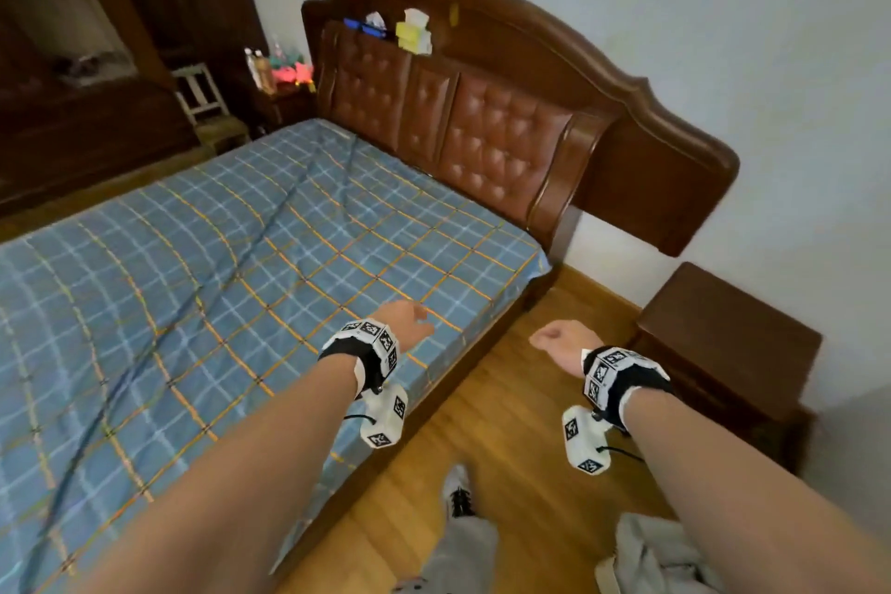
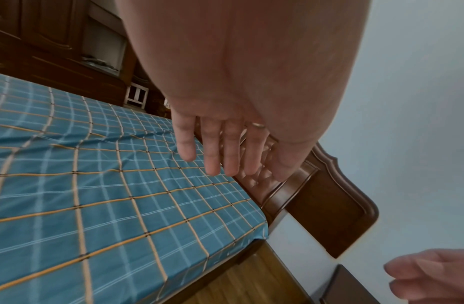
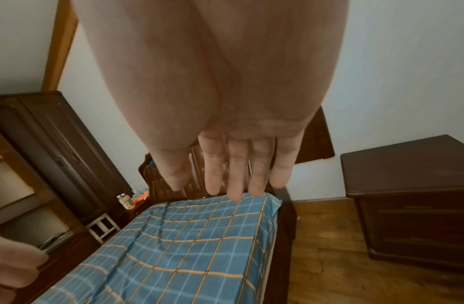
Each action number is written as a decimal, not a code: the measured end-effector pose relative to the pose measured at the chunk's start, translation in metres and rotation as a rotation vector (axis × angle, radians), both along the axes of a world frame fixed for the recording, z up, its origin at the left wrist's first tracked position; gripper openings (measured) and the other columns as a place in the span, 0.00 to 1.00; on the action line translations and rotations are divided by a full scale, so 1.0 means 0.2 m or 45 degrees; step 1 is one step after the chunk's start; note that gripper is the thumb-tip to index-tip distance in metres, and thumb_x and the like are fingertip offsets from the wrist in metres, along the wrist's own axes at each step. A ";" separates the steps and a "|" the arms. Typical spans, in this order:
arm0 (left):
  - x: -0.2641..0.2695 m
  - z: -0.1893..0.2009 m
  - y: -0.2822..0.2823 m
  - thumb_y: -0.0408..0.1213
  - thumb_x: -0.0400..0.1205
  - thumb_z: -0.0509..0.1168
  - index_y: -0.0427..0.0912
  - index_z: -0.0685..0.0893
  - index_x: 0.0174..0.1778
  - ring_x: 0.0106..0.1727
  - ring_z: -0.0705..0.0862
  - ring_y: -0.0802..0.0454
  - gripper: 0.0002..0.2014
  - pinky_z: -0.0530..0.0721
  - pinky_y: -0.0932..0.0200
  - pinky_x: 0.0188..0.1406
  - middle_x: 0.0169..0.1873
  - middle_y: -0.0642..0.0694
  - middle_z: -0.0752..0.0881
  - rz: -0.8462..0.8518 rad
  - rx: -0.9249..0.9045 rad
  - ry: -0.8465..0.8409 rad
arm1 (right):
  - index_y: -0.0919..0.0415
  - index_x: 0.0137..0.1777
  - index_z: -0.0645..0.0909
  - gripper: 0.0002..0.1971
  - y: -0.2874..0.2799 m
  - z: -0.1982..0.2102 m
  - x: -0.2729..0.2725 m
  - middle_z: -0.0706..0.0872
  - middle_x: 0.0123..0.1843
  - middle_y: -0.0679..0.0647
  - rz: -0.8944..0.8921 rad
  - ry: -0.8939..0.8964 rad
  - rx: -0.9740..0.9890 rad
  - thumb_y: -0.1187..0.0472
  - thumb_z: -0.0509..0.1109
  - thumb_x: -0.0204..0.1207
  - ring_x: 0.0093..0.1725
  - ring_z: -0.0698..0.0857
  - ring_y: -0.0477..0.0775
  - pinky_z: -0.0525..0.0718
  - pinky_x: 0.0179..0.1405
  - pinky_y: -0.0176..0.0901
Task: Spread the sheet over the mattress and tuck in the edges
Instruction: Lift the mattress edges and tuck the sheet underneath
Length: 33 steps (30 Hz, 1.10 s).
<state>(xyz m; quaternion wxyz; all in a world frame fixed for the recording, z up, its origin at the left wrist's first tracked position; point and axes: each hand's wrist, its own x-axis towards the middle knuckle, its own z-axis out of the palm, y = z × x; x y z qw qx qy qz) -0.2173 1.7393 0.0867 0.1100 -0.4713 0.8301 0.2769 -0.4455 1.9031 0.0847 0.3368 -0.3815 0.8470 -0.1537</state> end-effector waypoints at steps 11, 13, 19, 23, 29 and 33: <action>-1.28 -0.13 -1.07 0.55 0.79 0.62 0.51 0.78 0.54 0.56 0.81 0.45 0.14 0.81 0.52 0.51 0.59 0.49 0.81 0.027 0.167 -0.109 | 0.62 0.61 0.83 0.22 -1.16 -0.22 -1.25 0.85 0.64 0.60 -0.020 0.056 0.331 0.43 0.62 0.82 0.63 0.83 0.63 0.79 0.58 0.47; -1.41 -0.22 -1.23 0.57 0.78 0.65 0.51 0.78 0.59 0.56 0.82 0.47 0.19 0.82 0.53 0.53 0.60 0.50 0.82 0.140 0.193 -0.107 | 0.61 0.54 0.83 0.21 -1.40 -0.36 -1.43 0.86 0.60 0.62 0.040 0.052 0.384 0.43 0.61 0.82 0.58 0.85 0.62 0.80 0.52 0.45; -1.76 -0.70 -1.63 0.61 0.77 0.67 0.46 0.76 0.69 0.62 0.82 0.43 0.30 0.81 0.50 0.58 0.64 0.46 0.82 0.431 0.174 -0.256 | 0.65 0.66 0.81 0.26 -2.12 -0.89 -1.85 0.85 0.65 0.62 0.230 -0.005 0.489 0.44 0.61 0.82 0.61 0.84 0.63 0.79 0.55 0.48; -1.96 -1.19 -1.74 0.66 0.74 0.67 0.45 0.73 0.72 0.70 0.77 0.39 0.37 0.78 0.42 0.66 0.71 0.44 0.74 0.535 0.301 -0.416 | 0.67 0.69 0.77 0.29 -2.40 -1.36 -2.08 0.83 0.68 0.63 0.224 -0.049 0.586 0.42 0.63 0.81 0.64 0.82 0.65 0.78 0.56 0.47; -2.28 -1.96 -1.81 0.74 0.66 0.67 0.39 0.73 0.70 0.68 0.78 0.37 0.48 0.78 0.42 0.63 0.68 0.39 0.78 0.427 0.347 -0.632 | 0.69 0.70 0.77 0.31 -2.52 -2.10 -2.28 0.80 0.70 0.67 0.201 -0.047 0.702 0.41 0.56 0.85 0.69 0.80 0.66 0.75 0.67 0.53; -2.46 -2.27 -1.77 0.69 0.70 0.68 0.40 0.75 0.67 0.63 0.82 0.37 0.40 0.83 0.42 0.55 0.61 0.43 0.80 0.369 0.319 -0.660 | 0.68 0.58 0.84 0.30 -2.54 -2.46 -2.36 0.87 0.60 0.67 0.123 -0.196 0.548 0.40 0.55 0.81 0.59 0.86 0.67 0.83 0.61 0.57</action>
